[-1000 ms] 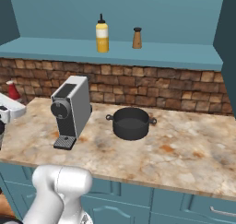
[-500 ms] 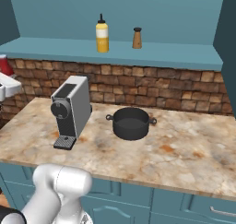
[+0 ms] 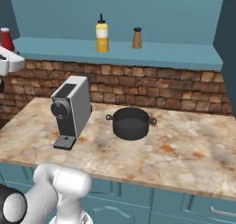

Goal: There are various items on the counter. Only move the condiments/shakers into the cabinet.

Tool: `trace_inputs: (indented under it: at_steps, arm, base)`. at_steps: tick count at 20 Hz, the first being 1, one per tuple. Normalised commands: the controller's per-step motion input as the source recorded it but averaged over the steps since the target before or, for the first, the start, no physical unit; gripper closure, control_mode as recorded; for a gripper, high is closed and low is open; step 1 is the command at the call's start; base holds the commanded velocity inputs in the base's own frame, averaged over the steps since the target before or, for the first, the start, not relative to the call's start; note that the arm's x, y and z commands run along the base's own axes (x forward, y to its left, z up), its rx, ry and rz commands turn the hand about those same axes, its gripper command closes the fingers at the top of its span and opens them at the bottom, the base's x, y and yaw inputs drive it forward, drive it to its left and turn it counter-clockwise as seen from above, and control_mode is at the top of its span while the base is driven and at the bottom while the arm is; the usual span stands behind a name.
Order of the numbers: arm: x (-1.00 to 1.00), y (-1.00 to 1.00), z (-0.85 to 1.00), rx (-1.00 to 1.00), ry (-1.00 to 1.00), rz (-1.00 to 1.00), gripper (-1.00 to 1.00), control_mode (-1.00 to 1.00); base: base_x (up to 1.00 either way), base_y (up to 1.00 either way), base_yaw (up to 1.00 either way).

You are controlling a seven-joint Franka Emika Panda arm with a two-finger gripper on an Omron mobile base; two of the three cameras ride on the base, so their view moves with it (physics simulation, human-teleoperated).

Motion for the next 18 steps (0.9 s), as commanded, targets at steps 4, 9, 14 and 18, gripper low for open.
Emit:
trace_inputs:
  at_steps: [4,9,14,18]
  arm:
    - [0.62,-0.02,0.02,0.00,0.00,0.00,1.00,-1.00]
    - [0.37,0.00,0.14,-0.11,-0.11,0.00,1.00,-1.00]
    - [0.40,0.00,0.06,-0.08,-0.06,0.00,1.00,-1.00]
    - [0.71,0.00,0.00,0.00,0.07,0.00,1.00,-1.00]
  base:
    - [0.00,0.00,0.00]
    - [0.00,0.00,0.00]
    - [0.00,0.00,0.00]
    - [0.00,0.00,0.00]
